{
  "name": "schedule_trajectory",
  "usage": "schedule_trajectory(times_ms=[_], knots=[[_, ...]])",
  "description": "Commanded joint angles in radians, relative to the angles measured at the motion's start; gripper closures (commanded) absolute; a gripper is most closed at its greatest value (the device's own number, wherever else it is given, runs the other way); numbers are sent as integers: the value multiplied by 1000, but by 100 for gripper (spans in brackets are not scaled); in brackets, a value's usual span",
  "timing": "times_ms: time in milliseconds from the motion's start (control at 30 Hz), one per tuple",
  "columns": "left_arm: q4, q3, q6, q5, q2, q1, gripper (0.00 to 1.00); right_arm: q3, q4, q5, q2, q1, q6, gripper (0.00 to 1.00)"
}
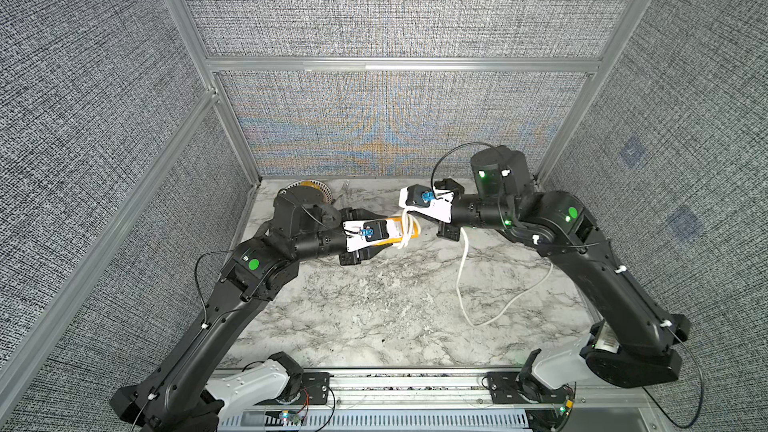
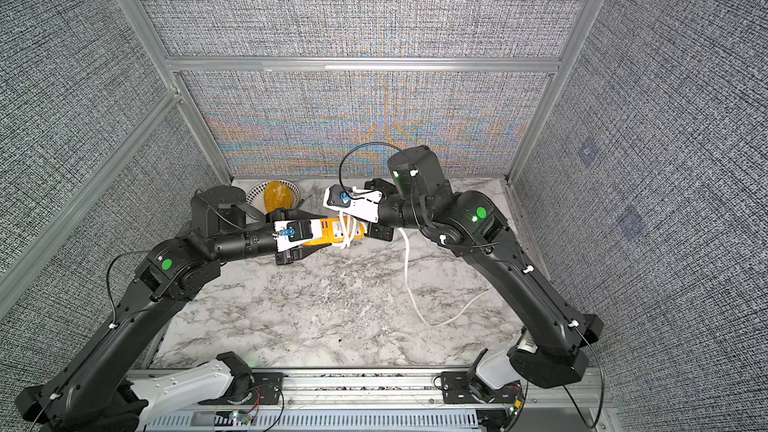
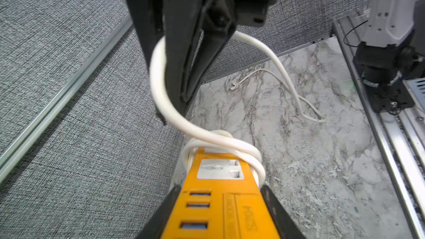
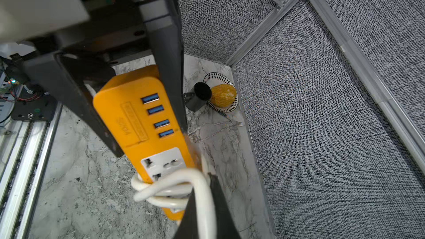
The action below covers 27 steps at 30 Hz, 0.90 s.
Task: Wrap the cord around the power strip
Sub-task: Wrap the power cord around the power strip.
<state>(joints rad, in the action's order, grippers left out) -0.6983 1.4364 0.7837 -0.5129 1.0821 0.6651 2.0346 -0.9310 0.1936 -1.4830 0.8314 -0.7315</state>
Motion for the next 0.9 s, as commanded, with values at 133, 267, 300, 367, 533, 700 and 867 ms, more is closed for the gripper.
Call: schedule_trajectory(times_ms=[133, 267, 300, 367, 533, 700, 867], knots=[[-114, 15, -21, -302, -10, -5, 100, 34, 156, -47, -8, -20, -34, 100], [79, -9, -180, -465, -29, -5, 100, 18, 199, 44, -7, -82, -15, 100], [158, -24, -239, -494, -38, -5, 100, 9, 206, 70, -7, -97, -8, 100], [336, -48, -363, -550, -53, -5, 100, -17, 228, 151, -7, -136, 19, 100], [596, -32, -580, -636, -47, 8, 100, -72, 272, 312, -10, -203, 69, 100], [778, -10, -735, -658, -41, 30, 100, -138, 343, 478, 16, -271, 146, 100], [850, 28, -778, -651, -30, 45, 100, -176, 376, 572, 39, -301, 208, 93]])
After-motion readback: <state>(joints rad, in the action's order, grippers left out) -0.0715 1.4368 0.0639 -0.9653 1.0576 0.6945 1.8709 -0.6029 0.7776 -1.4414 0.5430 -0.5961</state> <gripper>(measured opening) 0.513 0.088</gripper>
